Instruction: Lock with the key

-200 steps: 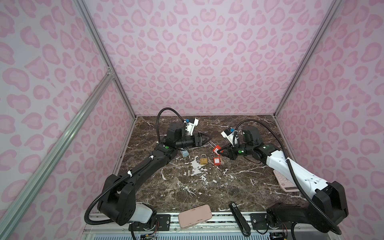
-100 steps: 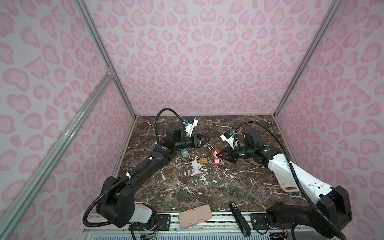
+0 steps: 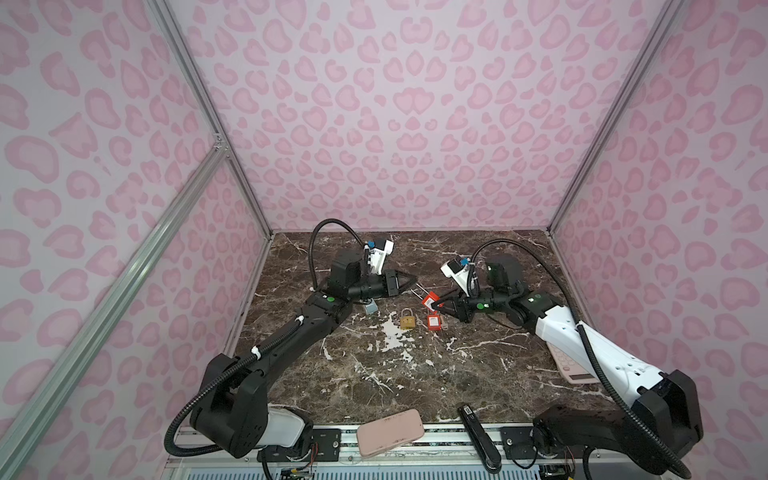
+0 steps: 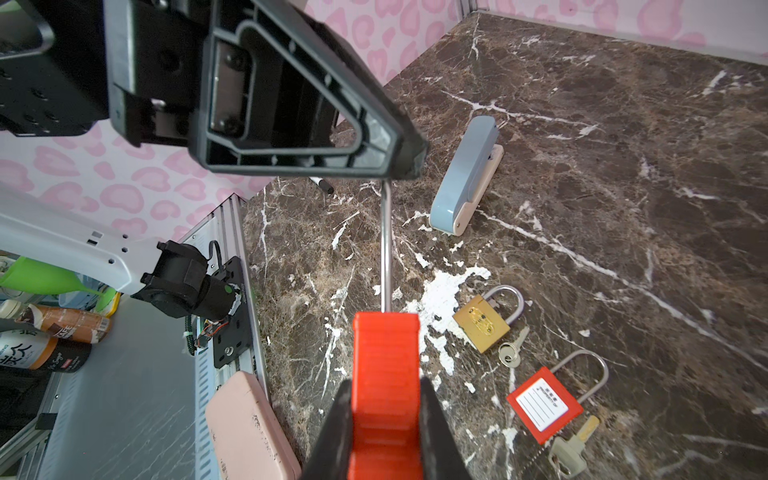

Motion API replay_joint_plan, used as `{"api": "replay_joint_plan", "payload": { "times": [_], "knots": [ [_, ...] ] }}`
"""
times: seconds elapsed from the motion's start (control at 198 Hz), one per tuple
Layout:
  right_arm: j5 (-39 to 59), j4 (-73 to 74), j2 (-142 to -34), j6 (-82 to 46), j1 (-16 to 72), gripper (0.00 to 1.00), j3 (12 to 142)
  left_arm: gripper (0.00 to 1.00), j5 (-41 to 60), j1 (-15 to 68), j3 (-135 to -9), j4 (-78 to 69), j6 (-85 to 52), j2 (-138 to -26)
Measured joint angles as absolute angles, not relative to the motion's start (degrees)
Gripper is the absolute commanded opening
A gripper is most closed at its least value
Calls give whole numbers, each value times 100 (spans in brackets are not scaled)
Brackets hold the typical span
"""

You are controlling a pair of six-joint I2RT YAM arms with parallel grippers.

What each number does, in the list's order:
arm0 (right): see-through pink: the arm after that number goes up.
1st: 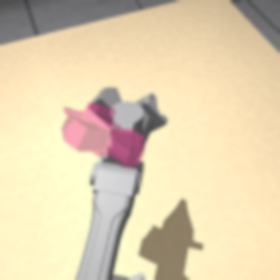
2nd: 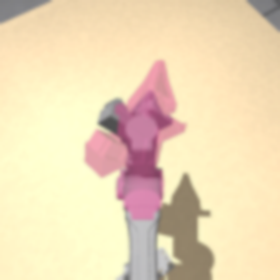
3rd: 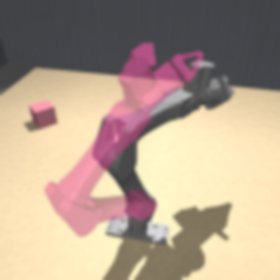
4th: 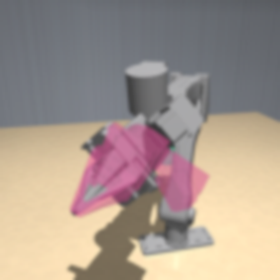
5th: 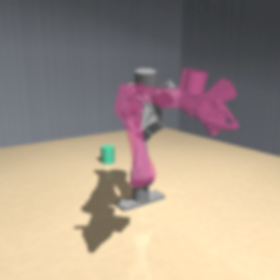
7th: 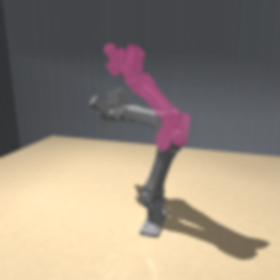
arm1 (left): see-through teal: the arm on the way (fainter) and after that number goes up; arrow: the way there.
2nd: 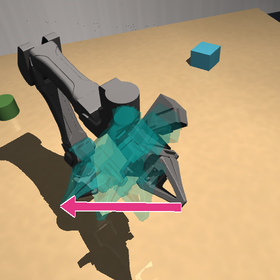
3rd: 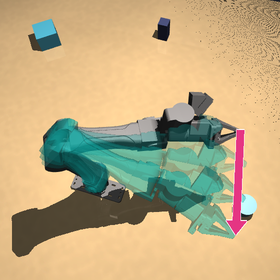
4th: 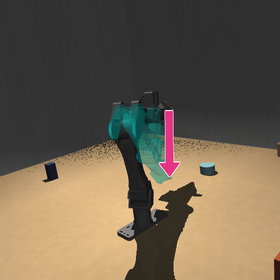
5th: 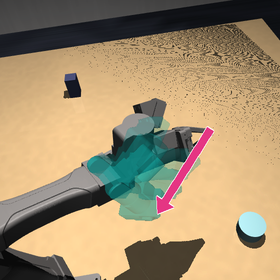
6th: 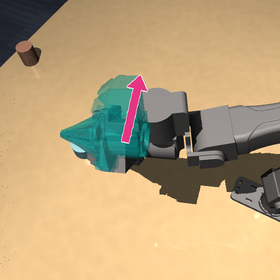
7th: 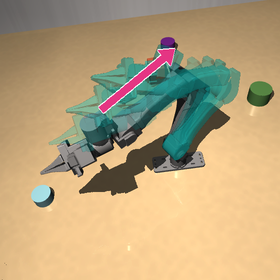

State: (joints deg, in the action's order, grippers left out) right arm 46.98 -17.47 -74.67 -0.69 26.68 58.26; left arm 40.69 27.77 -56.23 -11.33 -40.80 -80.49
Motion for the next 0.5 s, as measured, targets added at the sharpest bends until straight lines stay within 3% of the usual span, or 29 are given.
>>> {"api": "replay_joint_plan", "payload": {
  "times": [0.222, 0.504],
  "knots": [
    [4783, -1691, -7513, -110, 2613, 2, 5830, 13, 4049, 2777, -5581, -1151, -4101, -8034],
    [4950, -1557, -7513, -196, 2545, 2, 5828, 12, 4062, 2777, -5570, -1181, -4123, -8018]
  ]
}}
